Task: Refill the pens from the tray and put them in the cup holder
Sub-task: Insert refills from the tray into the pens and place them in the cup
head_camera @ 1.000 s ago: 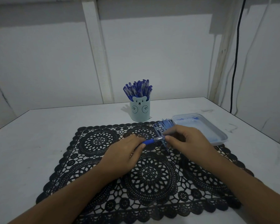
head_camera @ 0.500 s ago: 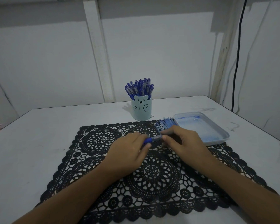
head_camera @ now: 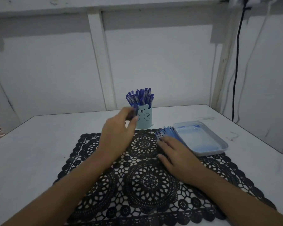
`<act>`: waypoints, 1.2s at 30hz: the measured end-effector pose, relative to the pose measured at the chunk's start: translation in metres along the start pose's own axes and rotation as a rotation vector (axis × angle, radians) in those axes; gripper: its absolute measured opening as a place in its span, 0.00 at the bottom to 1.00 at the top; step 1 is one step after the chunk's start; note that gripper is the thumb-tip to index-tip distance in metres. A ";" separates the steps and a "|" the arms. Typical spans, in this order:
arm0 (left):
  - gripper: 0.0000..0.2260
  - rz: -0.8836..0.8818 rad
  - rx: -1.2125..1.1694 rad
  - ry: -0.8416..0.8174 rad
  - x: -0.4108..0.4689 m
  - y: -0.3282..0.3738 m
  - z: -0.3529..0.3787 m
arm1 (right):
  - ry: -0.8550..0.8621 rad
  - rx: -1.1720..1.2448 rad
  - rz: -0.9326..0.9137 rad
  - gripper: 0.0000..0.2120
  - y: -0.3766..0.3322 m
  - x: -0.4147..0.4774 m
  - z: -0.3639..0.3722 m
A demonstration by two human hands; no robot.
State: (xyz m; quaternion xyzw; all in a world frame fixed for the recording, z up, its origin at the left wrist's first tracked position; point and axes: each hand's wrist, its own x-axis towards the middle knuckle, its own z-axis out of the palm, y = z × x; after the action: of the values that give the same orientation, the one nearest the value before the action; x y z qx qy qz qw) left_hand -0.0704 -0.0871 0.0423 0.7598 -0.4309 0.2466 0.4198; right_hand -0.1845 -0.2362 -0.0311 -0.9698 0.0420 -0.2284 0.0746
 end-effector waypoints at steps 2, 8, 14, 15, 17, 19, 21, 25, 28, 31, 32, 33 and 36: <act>0.12 -0.117 -0.151 0.069 0.032 0.008 -0.007 | -0.095 -0.044 0.047 0.32 0.001 0.002 0.003; 0.19 -0.092 -0.226 0.176 0.135 0.014 -0.001 | -0.206 -0.065 0.096 0.23 0.004 0.002 0.003; 0.14 -0.061 -0.083 0.111 0.170 -0.003 0.028 | -0.211 -0.060 0.084 0.30 0.004 0.002 0.003; 0.14 -0.060 -0.036 0.061 0.170 -0.008 0.034 | -0.211 -0.056 0.082 0.30 0.004 0.003 0.004; 0.13 -0.077 0.063 -0.035 0.167 -0.019 0.046 | -0.199 -0.043 0.079 0.32 0.006 0.003 0.006; 0.13 -0.077 0.240 -0.107 0.163 -0.027 0.057 | -0.186 -0.043 0.073 0.40 0.006 0.003 0.007; 0.13 -0.040 0.469 -0.140 0.159 -0.033 0.065 | -0.187 -0.054 0.074 0.44 0.006 0.003 0.008; 0.15 0.164 0.778 -0.192 0.146 -0.040 0.076 | -0.184 -0.062 0.071 0.45 0.007 0.003 0.009; 0.17 0.077 0.653 -0.214 0.138 -0.040 0.075 | -0.191 -0.065 0.071 0.45 0.008 0.003 0.009; 0.18 0.023 0.476 -0.141 0.124 -0.035 0.068 | -0.200 -0.063 0.072 0.46 0.008 0.003 0.008; 0.19 0.014 0.392 -0.086 0.114 -0.032 0.064 | -0.205 -0.062 0.072 0.46 0.007 0.003 0.008; 0.19 0.013 0.321 -0.040 0.100 -0.030 0.059 | -0.210 -0.064 0.071 0.46 0.007 0.003 0.008; 0.21 0.006 0.265 -0.057 0.047 -0.026 0.040 | -0.217 -0.077 0.063 0.43 0.006 0.003 0.007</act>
State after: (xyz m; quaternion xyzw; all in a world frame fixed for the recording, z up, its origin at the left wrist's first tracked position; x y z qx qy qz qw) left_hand -0.0236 -0.1351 0.0451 0.8139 -0.4085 0.2810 0.3029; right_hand -0.1786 -0.2418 -0.0371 -0.9891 0.0727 -0.1181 0.0487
